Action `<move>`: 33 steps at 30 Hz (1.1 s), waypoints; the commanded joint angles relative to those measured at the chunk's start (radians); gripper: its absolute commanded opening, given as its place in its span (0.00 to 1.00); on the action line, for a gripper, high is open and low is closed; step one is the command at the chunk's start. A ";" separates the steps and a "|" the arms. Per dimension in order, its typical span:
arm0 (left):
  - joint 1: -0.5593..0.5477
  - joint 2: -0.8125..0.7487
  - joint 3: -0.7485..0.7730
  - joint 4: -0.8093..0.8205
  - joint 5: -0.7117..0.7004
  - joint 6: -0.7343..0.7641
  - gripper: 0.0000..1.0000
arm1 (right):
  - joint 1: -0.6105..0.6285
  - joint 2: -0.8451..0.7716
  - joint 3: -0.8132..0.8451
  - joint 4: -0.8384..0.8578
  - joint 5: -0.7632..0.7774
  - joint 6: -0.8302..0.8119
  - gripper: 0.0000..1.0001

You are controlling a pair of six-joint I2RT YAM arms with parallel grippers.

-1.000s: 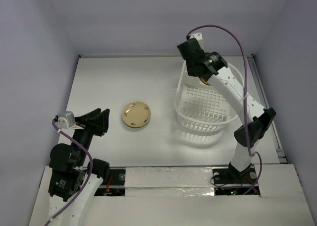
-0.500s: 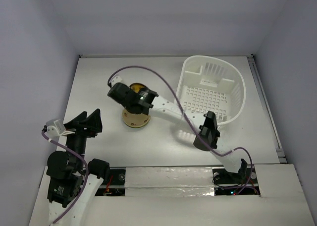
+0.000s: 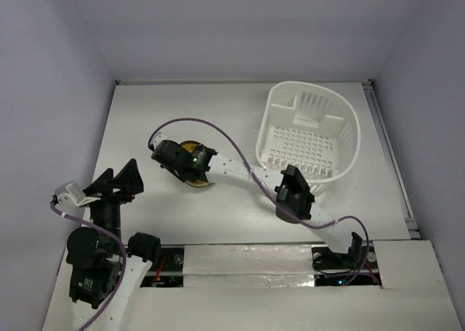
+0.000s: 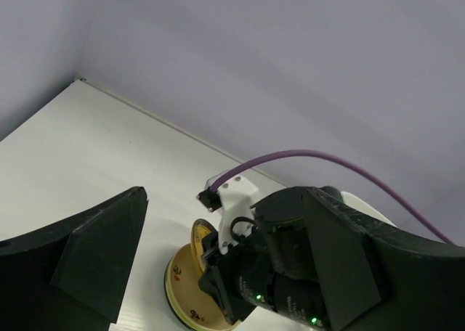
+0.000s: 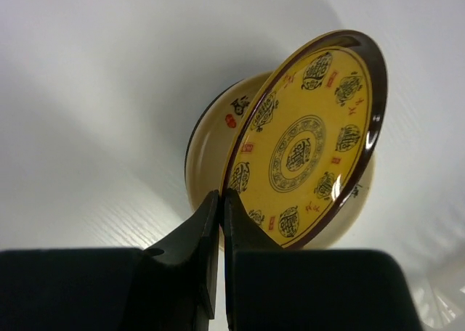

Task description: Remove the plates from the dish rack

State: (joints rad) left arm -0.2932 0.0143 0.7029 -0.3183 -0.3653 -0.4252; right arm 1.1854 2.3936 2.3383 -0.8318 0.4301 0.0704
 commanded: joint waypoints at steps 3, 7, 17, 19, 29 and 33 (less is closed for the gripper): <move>0.005 -0.004 0.033 0.016 -0.026 -0.007 0.93 | 0.025 0.009 -0.080 0.105 0.010 -0.009 0.06; 0.005 -0.004 0.041 0.012 -0.072 -0.004 0.99 | 0.025 -0.051 -0.160 0.149 0.027 0.019 0.38; 0.005 0.018 0.050 0.027 -0.066 0.000 0.99 | 0.025 -0.379 -0.443 0.287 0.088 0.127 0.78; 0.005 0.026 0.050 0.039 -0.028 0.008 0.99 | 0.025 -0.514 -0.578 0.366 0.123 0.144 0.79; 0.005 0.163 0.075 0.067 0.161 0.025 0.99 | 0.025 -1.308 -1.144 0.640 0.539 0.282 0.00; 0.005 0.200 0.093 0.097 0.200 0.029 0.99 | 0.025 -1.657 -1.344 0.672 0.700 0.296 0.13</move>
State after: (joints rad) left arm -0.2920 0.1886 0.7471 -0.3000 -0.2287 -0.4137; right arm 1.2076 0.9257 1.0824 -0.2665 0.9169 0.3206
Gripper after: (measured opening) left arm 0.990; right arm 0.091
